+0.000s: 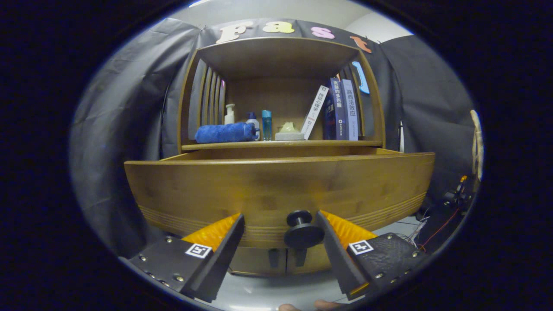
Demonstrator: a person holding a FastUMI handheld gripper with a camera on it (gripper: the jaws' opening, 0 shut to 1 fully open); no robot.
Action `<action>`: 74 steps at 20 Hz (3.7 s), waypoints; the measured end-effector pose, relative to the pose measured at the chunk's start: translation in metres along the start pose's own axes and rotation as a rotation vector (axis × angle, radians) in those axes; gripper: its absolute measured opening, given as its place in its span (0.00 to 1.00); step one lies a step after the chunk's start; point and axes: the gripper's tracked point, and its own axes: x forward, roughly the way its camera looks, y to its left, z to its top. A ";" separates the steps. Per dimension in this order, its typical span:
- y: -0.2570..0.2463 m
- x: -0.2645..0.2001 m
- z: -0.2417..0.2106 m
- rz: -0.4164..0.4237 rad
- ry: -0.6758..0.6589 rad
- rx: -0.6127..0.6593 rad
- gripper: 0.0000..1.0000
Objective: Pull open the drawer, take out the items inside it, and place them on the countertop above the cabinet.
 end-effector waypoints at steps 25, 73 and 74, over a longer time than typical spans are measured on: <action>0.009 0.148 0.014 -0.007 -0.036 -0.118 1.00; -0.034 -0.147 0.312 -0.021 -0.238 0.013 0.99; -0.037 -0.148 0.309 -0.019 -0.229 -0.002 0.99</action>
